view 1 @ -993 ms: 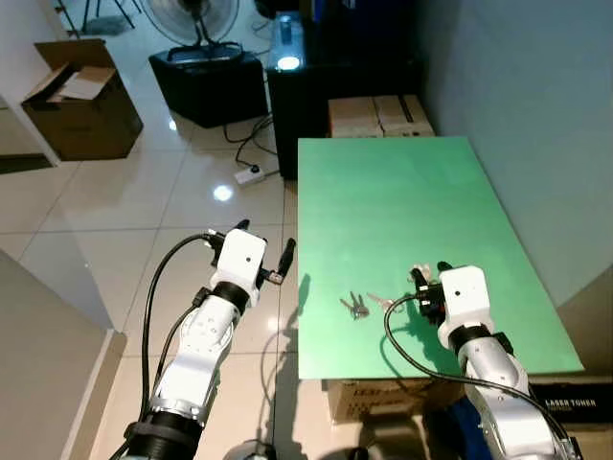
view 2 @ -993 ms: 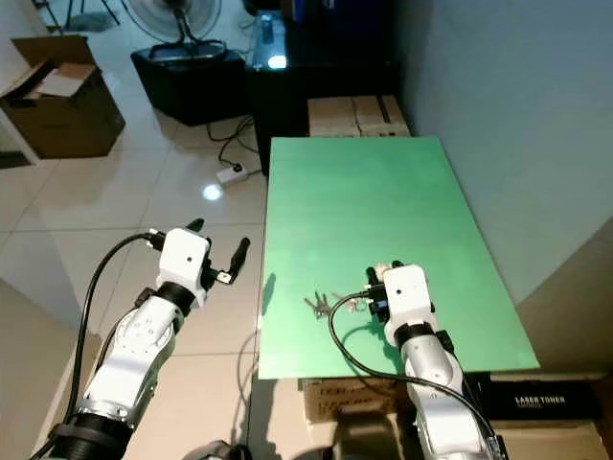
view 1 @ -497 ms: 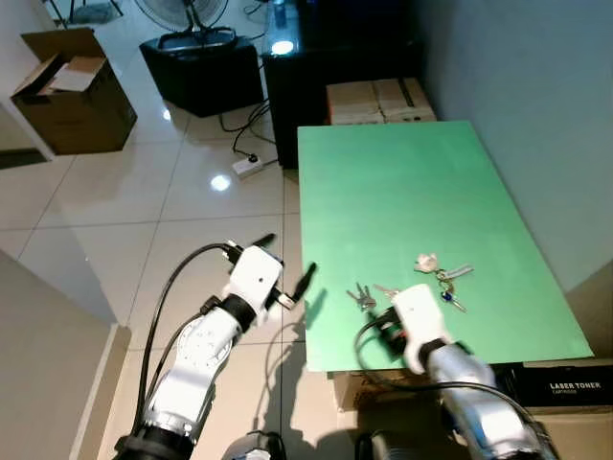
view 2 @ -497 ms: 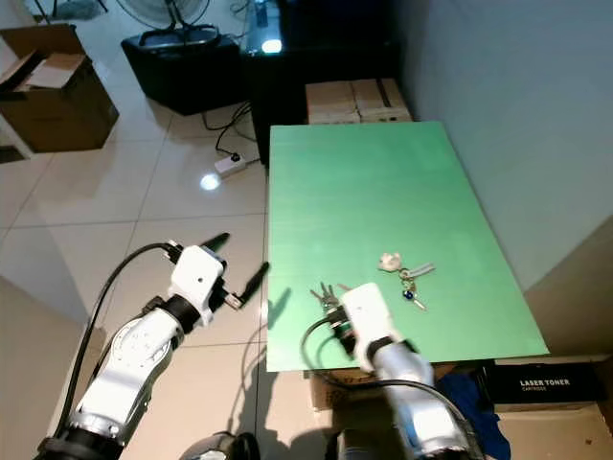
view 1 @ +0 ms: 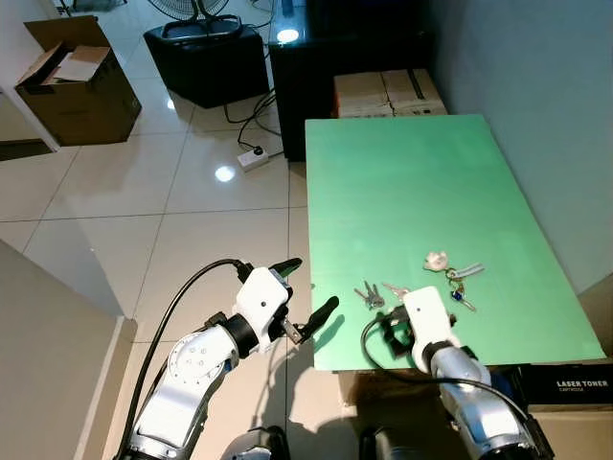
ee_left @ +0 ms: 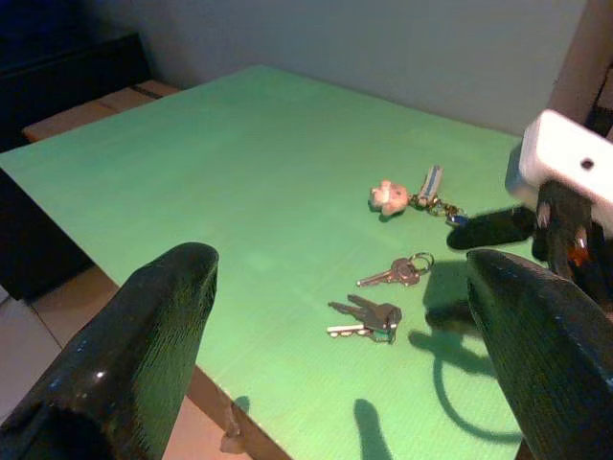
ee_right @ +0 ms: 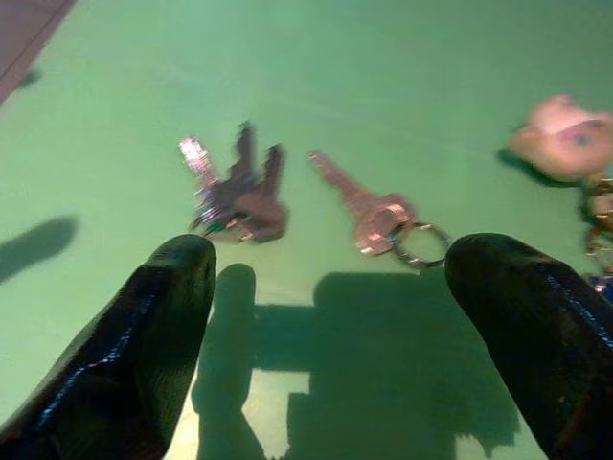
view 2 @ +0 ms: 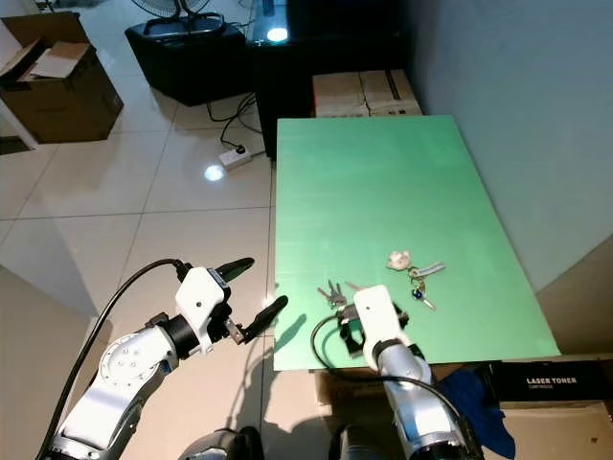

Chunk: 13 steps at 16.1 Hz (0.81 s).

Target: Hang keys on a hook

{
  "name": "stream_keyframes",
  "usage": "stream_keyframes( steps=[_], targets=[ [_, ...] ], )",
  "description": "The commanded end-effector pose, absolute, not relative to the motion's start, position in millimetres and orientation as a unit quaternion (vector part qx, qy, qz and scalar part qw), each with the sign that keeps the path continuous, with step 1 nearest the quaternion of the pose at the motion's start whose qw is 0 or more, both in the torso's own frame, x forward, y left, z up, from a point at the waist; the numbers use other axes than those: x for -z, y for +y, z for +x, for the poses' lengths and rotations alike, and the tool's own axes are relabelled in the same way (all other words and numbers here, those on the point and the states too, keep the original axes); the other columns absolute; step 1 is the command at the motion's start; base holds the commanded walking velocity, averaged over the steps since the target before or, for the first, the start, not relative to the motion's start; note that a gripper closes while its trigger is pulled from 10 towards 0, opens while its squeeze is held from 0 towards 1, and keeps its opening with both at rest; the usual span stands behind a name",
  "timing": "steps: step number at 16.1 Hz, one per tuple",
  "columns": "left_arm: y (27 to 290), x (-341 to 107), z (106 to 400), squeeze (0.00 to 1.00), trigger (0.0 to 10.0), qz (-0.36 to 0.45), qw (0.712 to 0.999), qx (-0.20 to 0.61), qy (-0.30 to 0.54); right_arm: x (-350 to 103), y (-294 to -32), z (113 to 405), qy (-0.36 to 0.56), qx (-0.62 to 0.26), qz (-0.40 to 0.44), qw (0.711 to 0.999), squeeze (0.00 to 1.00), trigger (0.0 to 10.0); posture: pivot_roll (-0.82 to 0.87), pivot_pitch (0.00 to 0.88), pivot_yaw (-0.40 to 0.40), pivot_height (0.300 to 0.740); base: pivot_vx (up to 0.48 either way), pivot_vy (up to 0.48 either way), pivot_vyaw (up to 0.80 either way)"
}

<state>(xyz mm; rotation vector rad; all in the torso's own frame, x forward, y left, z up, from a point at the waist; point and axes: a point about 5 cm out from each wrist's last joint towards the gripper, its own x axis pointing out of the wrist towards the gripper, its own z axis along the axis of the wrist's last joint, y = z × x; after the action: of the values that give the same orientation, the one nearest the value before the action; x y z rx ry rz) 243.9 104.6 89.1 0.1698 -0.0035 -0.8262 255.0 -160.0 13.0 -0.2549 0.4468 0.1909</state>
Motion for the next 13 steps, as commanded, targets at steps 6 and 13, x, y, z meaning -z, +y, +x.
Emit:
stream_keyframes(
  steps=[6,13],
  targets=[
    [114.9,-97.0,242.4,0.00,10.0,0.100,0.908,0.408,0.002,-7.2,-178.3,274.0,0.225,0.016,-0.023,0.974,1.00,10.0,-0.08,0.206,0.112,0.740,0.000,0.000,0.00],
    [120.2,-99.5,235.7,0.00,10.0,0.109,0.905,0.410,0.011,-6.4,-179.5,292.4,0.243,0.035,0.019,0.969,0.00,10.0,-0.04,0.211,0.115,0.740,0.000,0.000,0.00]
  ],
)
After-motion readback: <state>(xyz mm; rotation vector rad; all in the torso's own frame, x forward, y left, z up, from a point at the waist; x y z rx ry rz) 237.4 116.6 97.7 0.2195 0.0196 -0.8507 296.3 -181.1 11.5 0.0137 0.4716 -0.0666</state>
